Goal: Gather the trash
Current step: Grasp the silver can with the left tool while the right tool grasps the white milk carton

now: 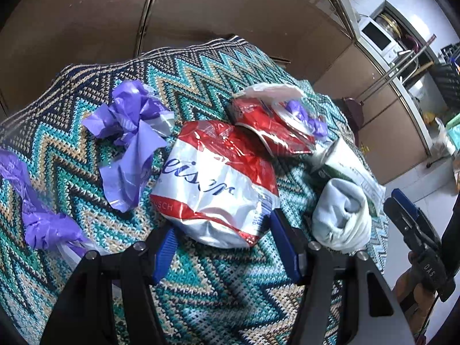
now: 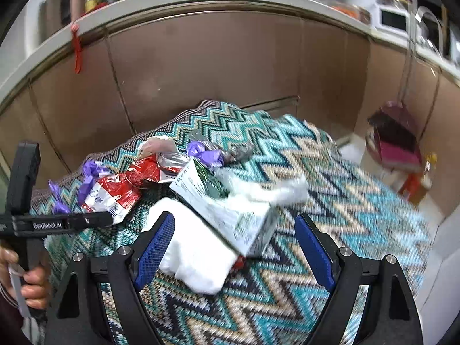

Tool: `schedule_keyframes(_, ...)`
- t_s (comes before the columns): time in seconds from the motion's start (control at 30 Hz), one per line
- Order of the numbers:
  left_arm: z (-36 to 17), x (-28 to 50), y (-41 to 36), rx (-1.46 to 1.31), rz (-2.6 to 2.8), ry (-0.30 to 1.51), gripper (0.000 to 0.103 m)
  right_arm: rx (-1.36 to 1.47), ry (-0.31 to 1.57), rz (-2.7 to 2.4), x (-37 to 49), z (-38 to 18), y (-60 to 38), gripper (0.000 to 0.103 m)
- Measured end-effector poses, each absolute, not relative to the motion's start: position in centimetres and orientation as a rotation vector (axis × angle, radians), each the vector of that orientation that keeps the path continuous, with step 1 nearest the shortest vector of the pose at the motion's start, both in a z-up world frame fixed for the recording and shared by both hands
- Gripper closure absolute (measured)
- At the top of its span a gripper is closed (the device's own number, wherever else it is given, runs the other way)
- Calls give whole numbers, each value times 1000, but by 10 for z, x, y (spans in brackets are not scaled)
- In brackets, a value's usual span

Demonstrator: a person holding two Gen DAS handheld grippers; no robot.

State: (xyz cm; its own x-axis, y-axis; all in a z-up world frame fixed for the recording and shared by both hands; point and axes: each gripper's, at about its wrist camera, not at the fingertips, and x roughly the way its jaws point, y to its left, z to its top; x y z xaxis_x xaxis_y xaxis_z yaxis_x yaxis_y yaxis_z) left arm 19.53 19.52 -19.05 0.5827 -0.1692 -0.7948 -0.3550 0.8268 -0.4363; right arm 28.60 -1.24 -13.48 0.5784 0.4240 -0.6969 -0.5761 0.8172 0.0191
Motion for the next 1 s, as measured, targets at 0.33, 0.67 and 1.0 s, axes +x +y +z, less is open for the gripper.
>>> schedule_keyframes(0.33,-192,199,203,-665,101,948,44,-422,853,670,310,-145,46,24)
schedule_keyframes(0.67,-195,209,208,-682,86,955,58,-480,1047,572,345,-174,82,33)
schedule_keyframes(1.0,-197,205,210,-715,87,935,70,-219,1103,613,359,-161,49,54)
